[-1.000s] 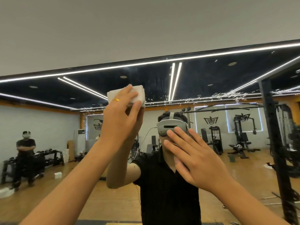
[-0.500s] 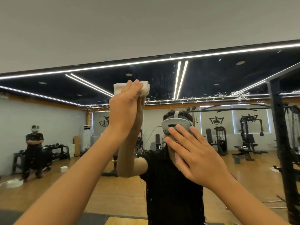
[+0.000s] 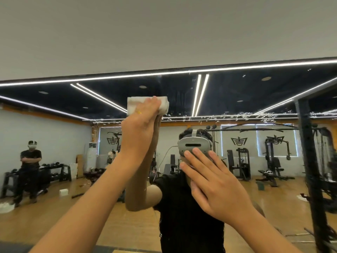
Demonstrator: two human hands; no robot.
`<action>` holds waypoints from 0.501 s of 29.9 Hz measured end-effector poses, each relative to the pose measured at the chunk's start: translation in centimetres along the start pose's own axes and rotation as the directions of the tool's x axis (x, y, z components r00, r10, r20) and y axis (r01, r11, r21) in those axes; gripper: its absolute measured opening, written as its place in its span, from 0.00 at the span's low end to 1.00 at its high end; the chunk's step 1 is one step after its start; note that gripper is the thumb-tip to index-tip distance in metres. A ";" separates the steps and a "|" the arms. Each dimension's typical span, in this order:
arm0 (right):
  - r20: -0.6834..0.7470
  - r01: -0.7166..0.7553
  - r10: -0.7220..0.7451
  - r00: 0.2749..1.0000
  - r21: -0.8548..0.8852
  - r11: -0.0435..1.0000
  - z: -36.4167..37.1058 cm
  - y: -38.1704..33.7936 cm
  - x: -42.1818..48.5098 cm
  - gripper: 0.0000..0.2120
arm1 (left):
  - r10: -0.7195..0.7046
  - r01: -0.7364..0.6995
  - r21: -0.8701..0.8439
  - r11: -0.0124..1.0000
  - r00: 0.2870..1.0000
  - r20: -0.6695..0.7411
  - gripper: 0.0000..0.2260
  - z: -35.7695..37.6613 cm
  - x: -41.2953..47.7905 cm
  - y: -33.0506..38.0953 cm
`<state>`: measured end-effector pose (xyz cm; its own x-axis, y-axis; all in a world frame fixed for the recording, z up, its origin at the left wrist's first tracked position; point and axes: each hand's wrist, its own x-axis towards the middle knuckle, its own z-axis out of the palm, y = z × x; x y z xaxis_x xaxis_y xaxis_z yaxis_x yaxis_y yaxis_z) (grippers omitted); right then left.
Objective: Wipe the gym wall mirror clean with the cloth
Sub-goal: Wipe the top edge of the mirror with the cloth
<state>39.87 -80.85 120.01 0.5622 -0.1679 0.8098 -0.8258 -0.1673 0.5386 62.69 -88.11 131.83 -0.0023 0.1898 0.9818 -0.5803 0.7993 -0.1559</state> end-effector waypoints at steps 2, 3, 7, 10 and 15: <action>0.005 0.004 -0.004 1.000 -0.003 1.000 0.0 0.0 0.0 0.26 | -0.020 0.019 -0.035 0.999 1.000 -0.008 0.25 0.2 0.3 -0.2; 0.005 0.004 -0.004 1.000 -0.003 1.000 0.0 0.0 0.0 0.26 | -0.025 0.025 -0.036 0.999 1.000 -0.010 0.23 0.0 1.4 0.1; -0.014 -0.001 0.002 1.000 0.012 1.000 -0.2 -0.1 0.0 0.25 | -0.129 0.129 0.023 0.991 0.992 -0.012 0.14 -0.9 7.4 1.8; -0.018 -0.002 0.002 1.000 0.009 1.000 -0.3 -0.1 0.1 0.25 | -0.152 0.153 0.042 0.987 0.988 -0.016 0.14 -0.9 9.3 2.0; -0.014 0.000 0.000 1.000 -0.018 1.000 -0.3 -0.2 0.2 0.25 | 0.070 -0.069 0.035 0.997 0.998 -0.011 0.11 -0.7 6.2 1.1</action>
<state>40.11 -80.54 120.13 0.5618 -0.1538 0.8128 -0.8264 -0.1496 0.5429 62.54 -85.65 137.68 -0.0335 0.2515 0.9673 -0.6066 0.7641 -0.2197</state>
